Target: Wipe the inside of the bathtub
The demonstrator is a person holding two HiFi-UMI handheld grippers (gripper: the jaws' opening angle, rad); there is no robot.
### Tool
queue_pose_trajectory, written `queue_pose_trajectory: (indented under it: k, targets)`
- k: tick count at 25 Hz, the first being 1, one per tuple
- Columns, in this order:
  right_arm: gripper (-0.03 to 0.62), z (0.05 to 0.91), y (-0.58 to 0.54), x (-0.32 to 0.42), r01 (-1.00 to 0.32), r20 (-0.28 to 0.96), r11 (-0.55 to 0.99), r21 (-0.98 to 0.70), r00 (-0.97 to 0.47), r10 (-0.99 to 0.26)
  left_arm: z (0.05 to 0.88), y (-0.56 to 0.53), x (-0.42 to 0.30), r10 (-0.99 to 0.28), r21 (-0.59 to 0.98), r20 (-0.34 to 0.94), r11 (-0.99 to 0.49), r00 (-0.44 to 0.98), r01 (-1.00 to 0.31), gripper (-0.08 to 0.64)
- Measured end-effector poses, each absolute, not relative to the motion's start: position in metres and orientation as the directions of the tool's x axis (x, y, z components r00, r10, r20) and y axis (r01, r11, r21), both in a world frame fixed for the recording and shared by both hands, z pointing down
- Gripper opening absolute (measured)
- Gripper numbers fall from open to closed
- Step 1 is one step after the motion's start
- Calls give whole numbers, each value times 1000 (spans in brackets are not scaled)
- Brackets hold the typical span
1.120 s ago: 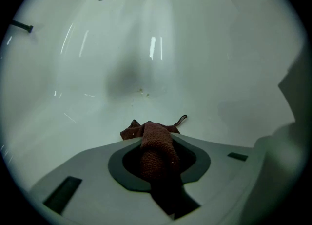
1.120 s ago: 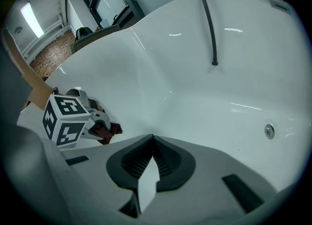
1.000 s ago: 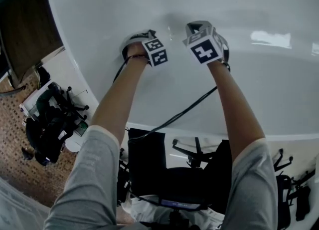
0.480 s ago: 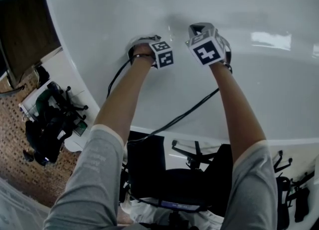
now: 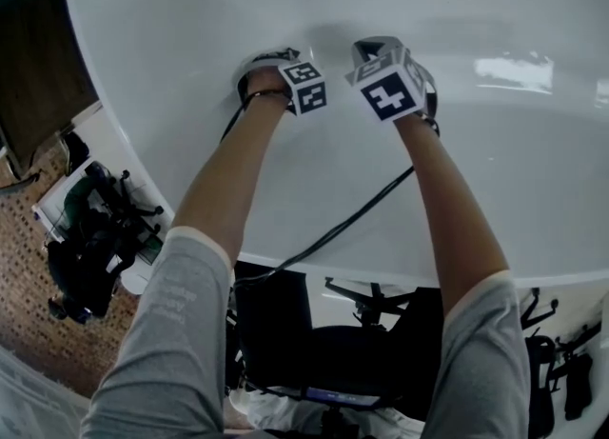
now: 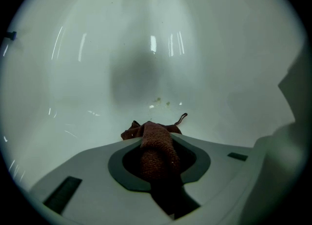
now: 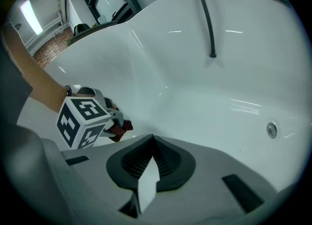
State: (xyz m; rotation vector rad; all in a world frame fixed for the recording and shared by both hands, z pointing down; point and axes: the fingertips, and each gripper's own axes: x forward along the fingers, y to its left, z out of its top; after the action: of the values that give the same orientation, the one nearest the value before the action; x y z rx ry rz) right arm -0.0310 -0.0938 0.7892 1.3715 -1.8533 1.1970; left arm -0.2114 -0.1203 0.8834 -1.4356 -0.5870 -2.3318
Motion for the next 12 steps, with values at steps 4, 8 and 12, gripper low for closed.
queue_pose_trajectory:
  k: [4,8,12]
  targets:
    - [6,798,-86,-25,-939,831,75,-335,-332,-447,886,-123,-206,-86,167,894,-848,-440,504,98]
    - [5,805,-78,-31,-929,832,60,-366,-356,-426,888,-85,-226,-5,290,855,-824,-519,486,98]
    - [5,800,-79,-28,-936,829,57,-349,-336,-447,889,-59,-243,29,357,829,-796,-559,488,98]
